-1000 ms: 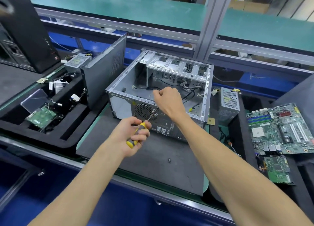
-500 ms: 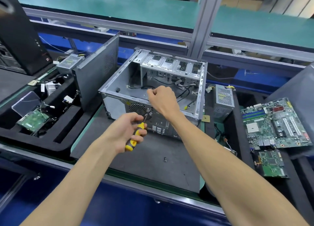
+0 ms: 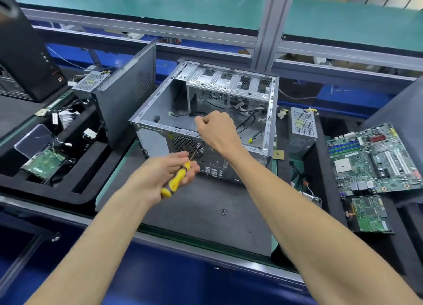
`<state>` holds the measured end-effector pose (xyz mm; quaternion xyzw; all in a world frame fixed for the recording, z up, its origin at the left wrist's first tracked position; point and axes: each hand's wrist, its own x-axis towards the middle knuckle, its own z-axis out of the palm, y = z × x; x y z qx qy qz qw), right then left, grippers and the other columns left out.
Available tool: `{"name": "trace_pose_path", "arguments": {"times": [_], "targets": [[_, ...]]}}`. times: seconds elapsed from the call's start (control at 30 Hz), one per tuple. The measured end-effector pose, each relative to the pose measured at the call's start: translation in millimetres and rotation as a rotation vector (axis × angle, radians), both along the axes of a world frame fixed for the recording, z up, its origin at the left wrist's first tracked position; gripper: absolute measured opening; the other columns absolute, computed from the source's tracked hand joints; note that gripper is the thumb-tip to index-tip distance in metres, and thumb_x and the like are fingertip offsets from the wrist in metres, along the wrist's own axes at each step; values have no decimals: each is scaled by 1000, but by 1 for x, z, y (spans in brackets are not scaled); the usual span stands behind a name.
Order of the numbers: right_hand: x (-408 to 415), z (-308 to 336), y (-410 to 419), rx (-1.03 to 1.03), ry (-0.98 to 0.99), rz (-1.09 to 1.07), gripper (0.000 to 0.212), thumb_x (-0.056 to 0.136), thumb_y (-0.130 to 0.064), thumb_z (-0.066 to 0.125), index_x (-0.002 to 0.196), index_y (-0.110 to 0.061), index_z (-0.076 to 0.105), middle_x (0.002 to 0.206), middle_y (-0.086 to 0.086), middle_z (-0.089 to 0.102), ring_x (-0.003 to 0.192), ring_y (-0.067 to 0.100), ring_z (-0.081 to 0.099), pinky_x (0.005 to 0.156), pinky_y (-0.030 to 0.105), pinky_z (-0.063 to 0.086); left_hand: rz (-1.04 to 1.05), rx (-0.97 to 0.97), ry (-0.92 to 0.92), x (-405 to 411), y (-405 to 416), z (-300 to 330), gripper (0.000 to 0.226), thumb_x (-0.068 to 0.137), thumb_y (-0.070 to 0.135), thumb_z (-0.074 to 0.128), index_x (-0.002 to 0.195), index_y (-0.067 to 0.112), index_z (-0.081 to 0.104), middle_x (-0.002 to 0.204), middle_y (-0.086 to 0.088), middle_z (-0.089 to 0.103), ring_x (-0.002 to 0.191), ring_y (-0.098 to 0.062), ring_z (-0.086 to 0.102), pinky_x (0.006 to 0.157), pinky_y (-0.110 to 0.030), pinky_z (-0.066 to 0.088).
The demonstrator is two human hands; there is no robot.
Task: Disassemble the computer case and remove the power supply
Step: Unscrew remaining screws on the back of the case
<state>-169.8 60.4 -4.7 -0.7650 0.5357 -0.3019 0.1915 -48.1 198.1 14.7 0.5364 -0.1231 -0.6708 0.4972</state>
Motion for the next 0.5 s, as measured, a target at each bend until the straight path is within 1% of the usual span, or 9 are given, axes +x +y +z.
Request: {"name": "trace_pose_path", "arguments": {"times": [0.03, 0.07, 0.1, 0.13, 0.2, 0.27, 0.3, 0.4, 0.5], "targets": [[0, 0, 0, 4, -1, 6, 47, 89, -25, 48, 47, -13, 31, 44, 5, 26, 47, 23, 24, 48, 32, 29, 73, 78, 339, 5, 2, -1, 24, 86, -5, 60, 108, 5, 59, 94, -19, 67, 59, -18, 68, 45, -21, 53], [1, 0, 0, 11, -3, 12, 47, 89, -25, 48, 47, -13, 31, 44, 4, 26, 48, 23, 24, 48, 32, 30, 112, 113, 520, 8, 4, -4, 28, 84, -3, 59, 111, 6, 56, 92, -16, 66, 57, -15, 64, 42, -18, 49], [0, 0, 0, 13, -4, 14, 48, 89, -25, 48, 47, -13, 31, 43, 4, 26, 48, 23, 23, 49, 32, 32, 83, 107, 559, 7, 4, -6, 27, 84, 0, 57, 111, 7, 54, 87, -13, 65, 53, -12, 59, 38, -16, 43], [0, 0, 0, 11, -3, 11, 48, 90, -25, 48, 46, -14, 31, 43, 4, 25, 48, 23, 24, 49, 33, 32, 28, 88, 504, 2, 4, -5, 23, 87, 3, 54, 109, 6, 50, 78, -11, 64, 47, -10, 51, 34, -16, 37], [-1, -1, 1, 3, -4, 3, 48, 89, -26, 49, 46, -13, 31, 42, 4, 25, 48, 23, 24, 49, 33, 32, -19, 33, 136, -13, -1, 0, 8, 95, 5, 44, 103, 5, 47, 67, -11, 65, 40, -13, 42, 30, -20, 30], [-1, 0, 1, 2, -5, -3, 47, 89, -26, 49, 47, -12, 33, 42, 3, 25, 48, 23, 24, 48, 32, 33, -39, -34, -320, -26, -3, 7, 14, 95, 3, 37, 95, 5, 51, 72, -14, 67, 43, -16, 43, 36, -21, 34], [-1, 0, 1, 2, -1, -5, 47, 89, -27, 49, 47, -12, 34, 42, 3, 26, 47, 24, 25, 48, 32, 34, -93, -63, -443, -29, -4, 9, 20, 95, 1, 35, 93, 6, 54, 79, -14, 67, 48, -17, 45, 41, -23, 38], [-1, -1, 0, 11, -2, -8, 47, 88, -27, 49, 47, -12, 34, 41, 3, 27, 47, 24, 25, 48, 32, 37, -315, -136, -504, -27, 0, 8, 19, 96, -6, 44, 96, 6, 59, 91, -17, 62, 59, -21, 54, 56, -33, 50], [-3, -1, 1, 14, -17, -3, 47, 88, -27, 49, 46, -13, 33, 40, 2, 26, 46, 22, 25, 47, 31, 33, -318, -185, -528, -18, 2, 4, 19, 87, -1, 71, 103, 5, 63, 83, -13, 65, 57, -18, 57, 57, -31, 49]]}}
